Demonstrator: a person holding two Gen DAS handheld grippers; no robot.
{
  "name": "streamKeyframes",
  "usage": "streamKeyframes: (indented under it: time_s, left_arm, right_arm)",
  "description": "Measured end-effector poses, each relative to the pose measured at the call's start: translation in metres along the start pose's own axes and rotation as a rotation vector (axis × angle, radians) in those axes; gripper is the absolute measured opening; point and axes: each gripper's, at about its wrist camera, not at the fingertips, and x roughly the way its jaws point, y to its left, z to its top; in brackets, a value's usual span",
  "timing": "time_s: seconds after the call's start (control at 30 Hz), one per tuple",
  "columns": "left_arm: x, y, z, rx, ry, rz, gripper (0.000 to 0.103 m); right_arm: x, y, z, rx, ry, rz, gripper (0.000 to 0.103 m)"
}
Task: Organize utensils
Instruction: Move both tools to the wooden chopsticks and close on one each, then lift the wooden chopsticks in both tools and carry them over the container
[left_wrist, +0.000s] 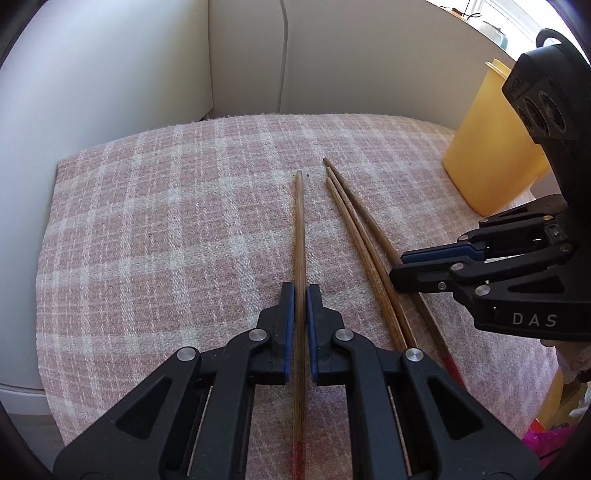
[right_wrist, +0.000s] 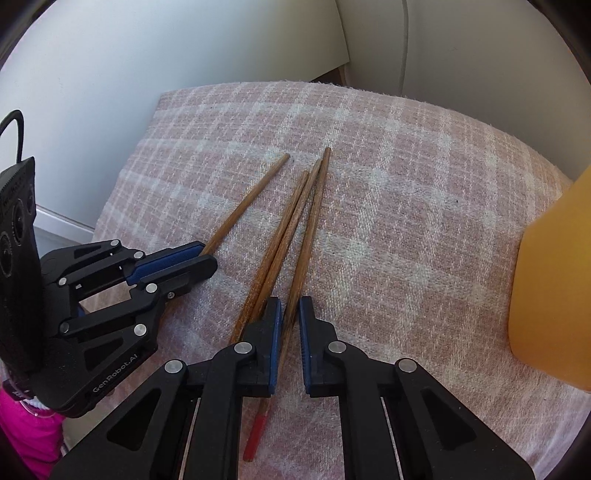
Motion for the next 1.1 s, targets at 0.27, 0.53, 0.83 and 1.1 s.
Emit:
streamKeyframes:
  time_s: [0.27, 0.53, 0.83, 1.1]
  left_arm:
    - [-0.027, 0.020, -0.020, -0.099, -0.067, -0.036, 0.005]
    - [-0.075, 0.040, -0.032, -0.144, -0.152, -0.051, 0.005]
    - [-0.127, 0.054, -0.027, -0.194, -0.272, -0.100, 0.005]
    - [-0.160, 0.041, -0.029, -0.186, -0.372, -0.136, 0.005]
  right_arm:
    - [0.003, 0.005, -0.002, -0.008, -0.040, -0.007, 0.008]
    - [-0.015, 0.001, -0.014, -0.011, -0.117, 0.019, 0.005]
    - [-0.061, 0.005, -0.039, -0.069, -0.244, 0.030, 0.005]
    - [-0.095, 0.010, -0.067, -0.105, -0.340, 0.041, 0.005]
